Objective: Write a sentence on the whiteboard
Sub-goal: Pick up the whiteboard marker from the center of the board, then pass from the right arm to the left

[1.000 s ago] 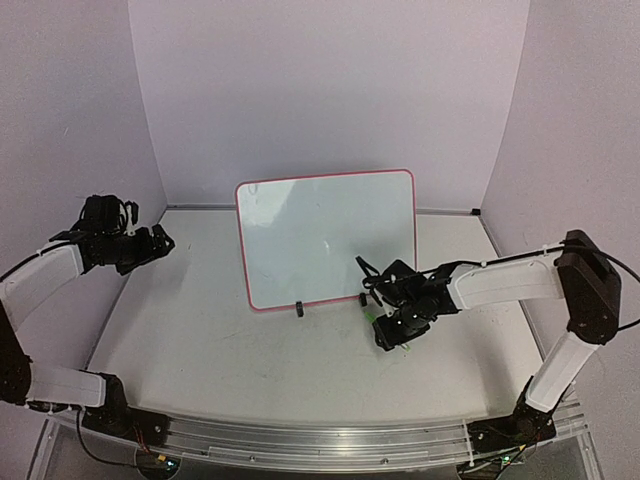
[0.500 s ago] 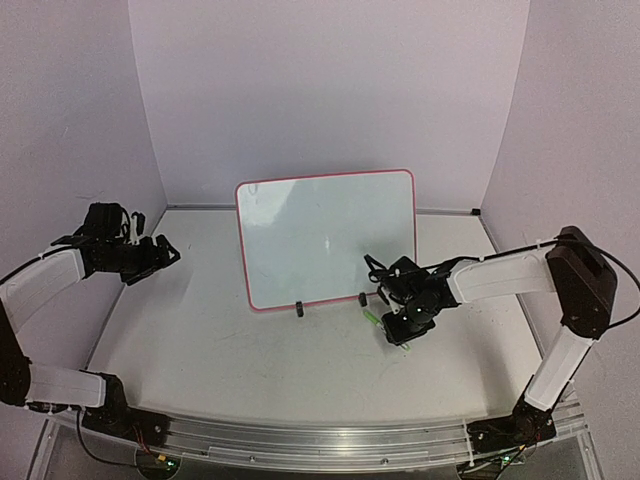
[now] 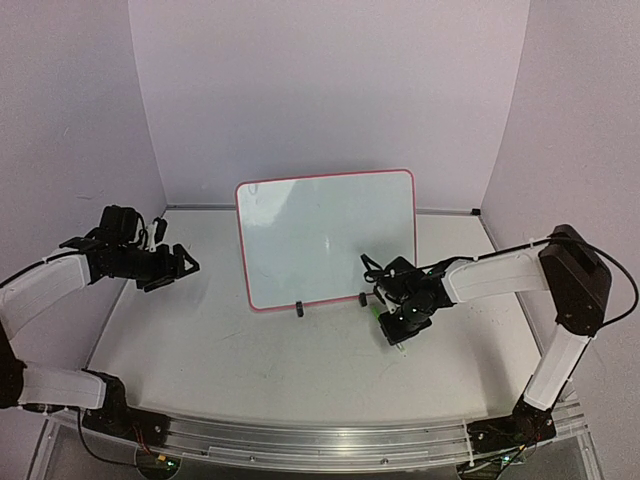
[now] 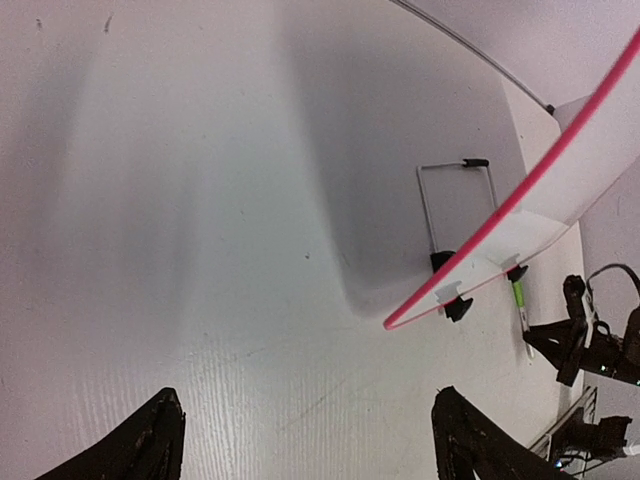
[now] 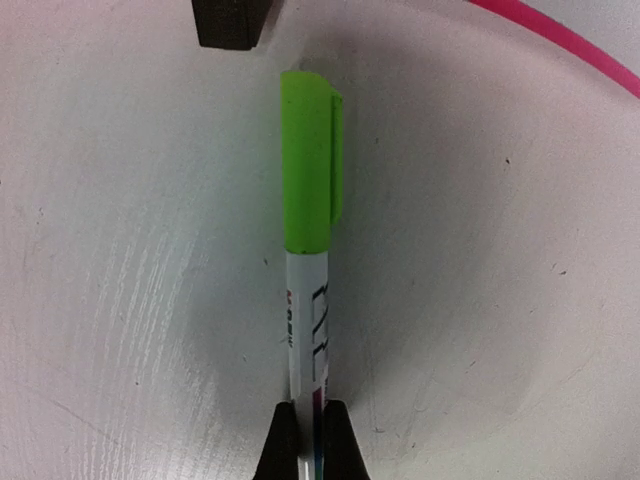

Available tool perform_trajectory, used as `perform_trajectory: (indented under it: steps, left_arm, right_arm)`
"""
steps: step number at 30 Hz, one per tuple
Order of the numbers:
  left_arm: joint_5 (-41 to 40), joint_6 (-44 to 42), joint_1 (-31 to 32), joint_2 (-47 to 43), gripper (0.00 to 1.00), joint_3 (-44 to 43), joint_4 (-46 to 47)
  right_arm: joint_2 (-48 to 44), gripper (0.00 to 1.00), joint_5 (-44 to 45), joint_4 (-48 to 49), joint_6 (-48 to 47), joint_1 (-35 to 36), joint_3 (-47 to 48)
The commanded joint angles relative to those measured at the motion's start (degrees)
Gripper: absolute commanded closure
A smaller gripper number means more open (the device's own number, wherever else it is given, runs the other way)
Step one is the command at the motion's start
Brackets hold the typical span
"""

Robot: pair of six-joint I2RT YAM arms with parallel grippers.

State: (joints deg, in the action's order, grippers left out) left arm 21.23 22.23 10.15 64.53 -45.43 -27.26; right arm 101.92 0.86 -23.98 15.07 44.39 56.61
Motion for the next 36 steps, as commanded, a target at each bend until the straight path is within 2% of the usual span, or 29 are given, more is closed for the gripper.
perform_trajectory:
  steps: [1,3,7,13,21,24,28,36]
  left_arm:
    - [0.30,5.68,4.49,-7.02,0.16,1.32,-0.27]
    - [0.27,8.19,5.85,-9.38,0.16,2.25,-0.02]
    - [1.77,13.31,8.32,-11.19,0.08,3.03,1.50]
    - [4.24,17.93,14.57,-8.53,0.04,-2.41,5.64]
    - [9.20,21.06,28.03,1.67,0.01,-9.86,15.50]
    - [14.00,21.75,29.53,5.91,0.01,-10.35,20.32]
    - [16.32,21.61,31.00,11.32,0.01,-12.70,19.95]
    - [19.88,23.17,32.55,15.91,0.05,-14.86,21.74]
  right_arm:
    - [-2.53,1.00,3.30,-2.49,-1.65,0.95,0.30]
    - [-5.92,1.00,4.06,-3.12,-2.81,2.08,0.34]
    - [-13.22,1.00,0.94,-4.15,-4.19,4.34,0.55]
    - [-19.26,1.00,-5.68,-6.25,-5.33,7.36,5.75]
    - [-17.24,1.00,-12.63,-10.97,-8.27,11.24,15.68]
    - [-15.76,1.00,-14.38,-12.14,-9.13,12.34,18.67]
    - [-13.56,1.00,-13.73,-13.84,-10.97,13.04,21.54]
    - [-11.39,1.00,-13.65,-14.83,-13.07,14.89,25.06]
